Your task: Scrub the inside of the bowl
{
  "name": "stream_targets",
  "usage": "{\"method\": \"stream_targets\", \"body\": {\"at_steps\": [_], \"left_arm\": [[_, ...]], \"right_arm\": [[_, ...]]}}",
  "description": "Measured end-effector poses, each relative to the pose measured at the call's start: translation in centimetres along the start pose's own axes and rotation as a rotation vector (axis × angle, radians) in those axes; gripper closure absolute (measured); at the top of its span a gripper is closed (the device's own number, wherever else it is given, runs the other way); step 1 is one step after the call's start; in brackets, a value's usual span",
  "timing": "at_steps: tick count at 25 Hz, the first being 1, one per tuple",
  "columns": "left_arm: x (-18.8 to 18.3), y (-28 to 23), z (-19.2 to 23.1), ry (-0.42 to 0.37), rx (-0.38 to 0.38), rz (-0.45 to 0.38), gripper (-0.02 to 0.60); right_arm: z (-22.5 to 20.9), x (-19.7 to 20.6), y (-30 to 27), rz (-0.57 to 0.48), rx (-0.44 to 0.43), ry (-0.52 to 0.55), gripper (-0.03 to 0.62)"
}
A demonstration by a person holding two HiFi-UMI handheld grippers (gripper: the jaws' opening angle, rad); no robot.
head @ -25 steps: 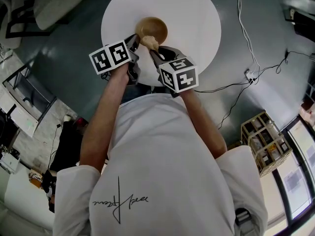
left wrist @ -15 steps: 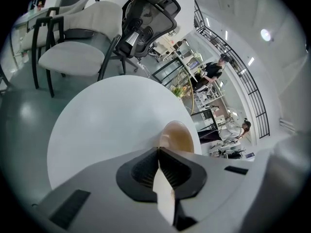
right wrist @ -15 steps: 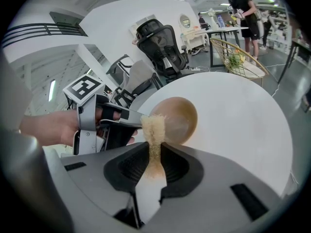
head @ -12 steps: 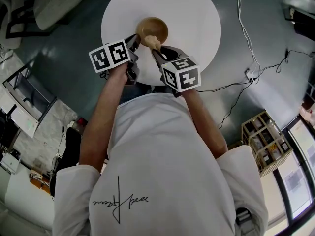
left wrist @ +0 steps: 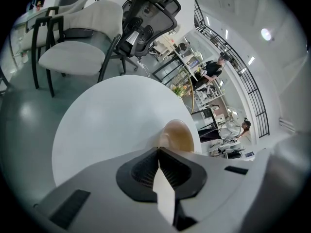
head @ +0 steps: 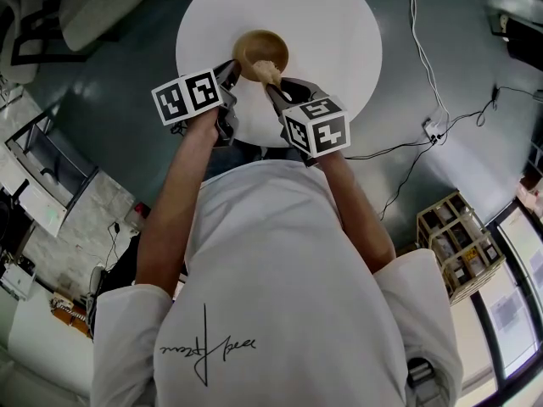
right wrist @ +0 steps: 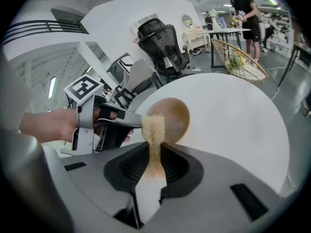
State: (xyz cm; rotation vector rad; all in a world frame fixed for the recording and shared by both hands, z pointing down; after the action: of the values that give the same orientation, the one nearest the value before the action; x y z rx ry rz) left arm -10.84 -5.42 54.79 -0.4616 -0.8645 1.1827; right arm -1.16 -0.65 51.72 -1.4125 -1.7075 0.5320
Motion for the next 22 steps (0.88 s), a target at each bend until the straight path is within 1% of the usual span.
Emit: {"method": "stream_targets", "body": {"at_steps": [13, 22], "left_arm": [[0.5, 0.4, 0.1, 0.006, 0.014, 0.005, 0.566], [0.8, 0.6, 0.3, 0.005, 0.02, 0.007, 0.566]], "right_arm": [[-0.7, 0.0, 0.5, 0.019, 0.014, 0.054, 0.51], [-1.3, -0.4, 0.8, 0.03, 0.013, 0.069, 0.51]]}}
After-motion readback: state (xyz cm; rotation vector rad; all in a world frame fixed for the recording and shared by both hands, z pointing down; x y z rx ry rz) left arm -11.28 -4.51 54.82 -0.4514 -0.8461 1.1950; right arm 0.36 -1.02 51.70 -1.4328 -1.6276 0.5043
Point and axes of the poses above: the fingertips, and each gripper's own axes: y backward along the fingers, z to its left, x out of its underside, the point moved 2 cm from there along y, backward along the fingers, and after that the axes turned 13 degrees about -y, right-handed, at the moved point
